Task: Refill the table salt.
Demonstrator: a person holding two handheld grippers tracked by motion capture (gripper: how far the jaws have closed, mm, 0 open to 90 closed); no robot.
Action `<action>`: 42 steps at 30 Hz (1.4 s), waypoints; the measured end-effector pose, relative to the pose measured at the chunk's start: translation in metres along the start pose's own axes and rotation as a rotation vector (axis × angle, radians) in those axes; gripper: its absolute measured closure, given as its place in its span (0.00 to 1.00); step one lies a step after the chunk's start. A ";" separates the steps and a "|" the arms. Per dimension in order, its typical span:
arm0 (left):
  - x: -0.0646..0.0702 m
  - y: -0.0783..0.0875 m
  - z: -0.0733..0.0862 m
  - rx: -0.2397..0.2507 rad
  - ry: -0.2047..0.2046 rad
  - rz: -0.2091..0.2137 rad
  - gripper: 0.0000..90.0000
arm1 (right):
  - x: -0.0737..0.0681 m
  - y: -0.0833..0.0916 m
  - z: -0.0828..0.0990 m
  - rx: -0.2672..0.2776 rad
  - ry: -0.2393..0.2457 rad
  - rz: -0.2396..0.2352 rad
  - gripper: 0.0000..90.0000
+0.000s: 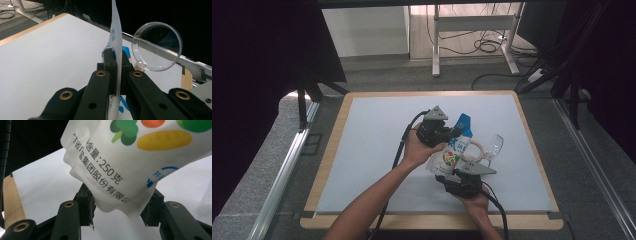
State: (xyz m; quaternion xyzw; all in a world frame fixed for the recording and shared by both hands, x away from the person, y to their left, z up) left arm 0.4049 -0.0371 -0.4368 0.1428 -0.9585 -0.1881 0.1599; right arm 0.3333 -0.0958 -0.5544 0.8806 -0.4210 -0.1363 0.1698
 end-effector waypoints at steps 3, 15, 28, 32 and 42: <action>-0.001 0.000 0.000 0.003 0.008 -0.004 1.00 | 0.000 0.000 0.000 0.002 -0.004 -0.002 0.59; -0.001 0.004 0.003 0.011 0.019 -0.007 1.00 | -0.001 -0.001 0.001 -0.008 -0.007 -0.009 0.59; 0.034 0.028 -0.001 0.088 -0.004 0.053 1.00 | -0.009 -0.006 -0.007 0.029 0.088 0.000 0.43; 0.038 0.031 -0.003 0.094 -0.018 0.043 1.00 | -0.009 -0.006 -0.013 0.050 0.084 0.032 0.36; 0.045 0.027 -0.003 0.102 -0.018 0.063 1.00 | -0.014 -0.006 -0.022 0.099 0.131 0.127 0.25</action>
Point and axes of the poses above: each handheld gripper's, and its own axes: y roughly backward along the jaws, z roughly out of its underside, x roughly to its right, the point moved 7 cm from there along -y, roughly forward along the jaws, and after that the axes turned 13 degrees about z, right-handed, at the moved point
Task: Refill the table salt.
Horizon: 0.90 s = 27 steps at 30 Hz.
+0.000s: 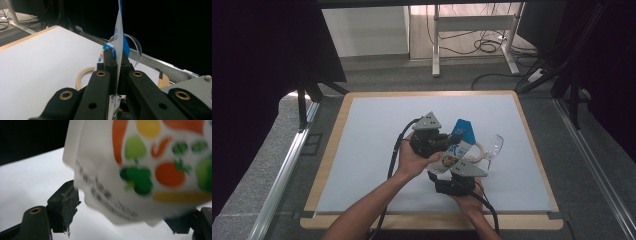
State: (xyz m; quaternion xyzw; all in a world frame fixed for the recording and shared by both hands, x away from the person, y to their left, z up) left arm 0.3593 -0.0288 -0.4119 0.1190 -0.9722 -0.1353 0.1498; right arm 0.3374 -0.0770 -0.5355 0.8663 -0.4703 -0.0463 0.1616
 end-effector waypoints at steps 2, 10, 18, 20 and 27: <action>0.001 -0.002 0.000 0.000 -0.002 0.000 1.00 | 0.000 0.000 0.000 -0.003 0.004 0.008 0.27; 0.000 -0.010 -0.001 -0.021 -0.006 -0.008 1.00 | 0.002 -0.001 0.001 -0.015 -0.047 0.009 0.39; -0.008 -0.014 -0.002 -0.043 0.005 -0.017 1.00 | 0.003 0.000 0.001 -0.032 -0.108 -0.055 0.49; -0.009 -0.015 -0.003 -0.049 -0.001 -0.022 1.00 | 0.002 0.000 0.001 -0.036 -0.125 -0.064 0.49; -0.015 -0.021 -0.005 -0.073 -0.005 -0.033 1.00 | 0.002 0.000 -0.001 -0.040 -0.173 -0.093 0.50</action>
Point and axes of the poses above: each handheld gripper's, and its own axes: y roughly backward along the jaws, z roughly out of its underside, x roughly to its right, the point moved 7 cm from there along -y, roughly forward along the jaws, and after that the axes turned 13 degrees about z, right-handed, at the moved point
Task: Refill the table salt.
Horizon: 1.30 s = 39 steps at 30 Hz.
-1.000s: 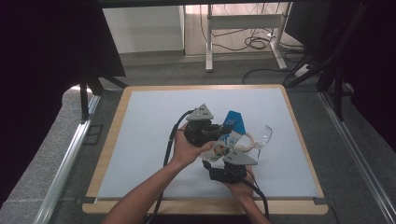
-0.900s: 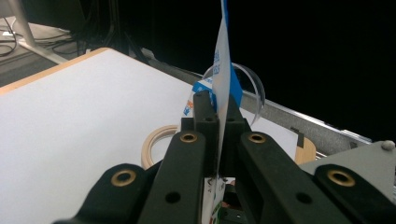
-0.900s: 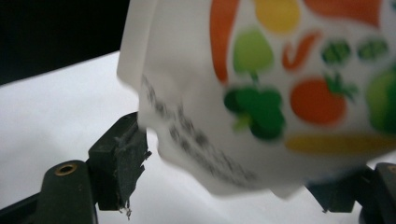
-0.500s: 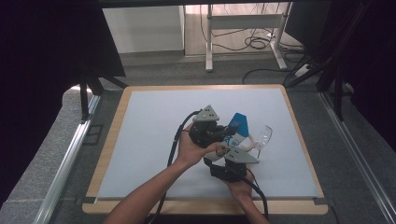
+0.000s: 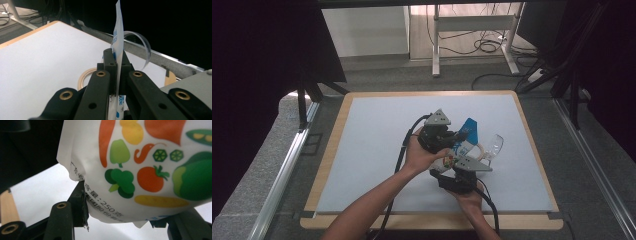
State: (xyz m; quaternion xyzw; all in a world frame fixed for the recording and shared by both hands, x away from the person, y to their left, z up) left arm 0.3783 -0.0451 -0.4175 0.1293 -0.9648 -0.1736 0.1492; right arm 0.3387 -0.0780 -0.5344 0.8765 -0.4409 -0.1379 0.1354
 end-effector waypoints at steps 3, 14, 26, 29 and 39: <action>-0.004 -0.003 -0.002 -0.012 -0.005 -0.001 1.00 | -0.001 0.000 -0.001 -0.002 -0.038 -0.016 0.51; -0.024 -0.014 -0.003 -0.064 0.011 -0.003 1.00 | 0.000 -0.003 -0.003 -0.018 -0.151 -0.068 0.52; -0.040 -0.022 0.000 -0.113 0.040 0.001 1.00 | 0.002 -0.006 -0.001 -0.034 -0.210 -0.061 0.53; -0.040 -0.023 -0.001 -0.122 0.041 0.009 1.00 | 0.002 -0.005 -0.002 -0.032 -0.224 -0.069 0.53; -0.042 -0.027 -0.003 -0.131 0.042 0.028 1.00 | 0.002 0.000 -0.003 -0.031 -0.255 -0.097 0.53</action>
Point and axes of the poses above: each handheld gripper's, and its own axes: y roughly backward along the jaws, z roughly out of its underside, x roughly to its right, the point moved 7 cm from there along -y, roughly forward along the jaws, and after that the axes turned 13 degrees about z, right-handed, at the moved point
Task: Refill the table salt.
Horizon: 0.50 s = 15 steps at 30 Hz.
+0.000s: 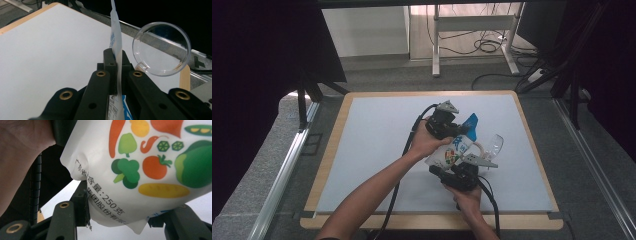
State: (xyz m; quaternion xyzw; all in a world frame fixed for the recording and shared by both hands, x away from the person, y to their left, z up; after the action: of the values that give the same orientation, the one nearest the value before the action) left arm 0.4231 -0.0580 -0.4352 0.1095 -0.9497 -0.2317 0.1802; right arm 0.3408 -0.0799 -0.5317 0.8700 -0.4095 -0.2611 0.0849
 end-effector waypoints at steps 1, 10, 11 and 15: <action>0.000 0.000 0.000 -0.001 0.000 0.002 1.00 | 0.000 0.000 0.000 0.000 -0.001 0.002 0.53; -0.004 0.002 0.002 -0.022 -0.001 0.017 1.00 | -0.006 -0.003 0.000 0.014 -0.021 0.005 0.53; -0.005 0.003 0.002 -0.028 -0.001 0.019 1.00 | -0.007 -0.004 0.000 0.022 -0.023 0.008 0.53; -0.006 0.002 0.002 -0.021 0.007 0.034 1.00 | -0.012 -0.006 -0.002 0.038 0.008 0.043 0.54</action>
State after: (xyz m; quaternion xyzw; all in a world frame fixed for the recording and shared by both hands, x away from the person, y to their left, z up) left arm 0.4273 -0.0535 -0.4379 0.0923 -0.9483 -0.2379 0.1888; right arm 0.3390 -0.0667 -0.5277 0.8634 -0.4328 -0.2480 0.0754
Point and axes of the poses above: each handheld gripper's, and its own axes: y roughly backward along the jaws, z roughly out of its underside, x roughly to its right, the point moved 7 cm from there along -y, roughly forward along the jaws, and after that the axes turned 13 degrees about z, right-handed, at the moved point
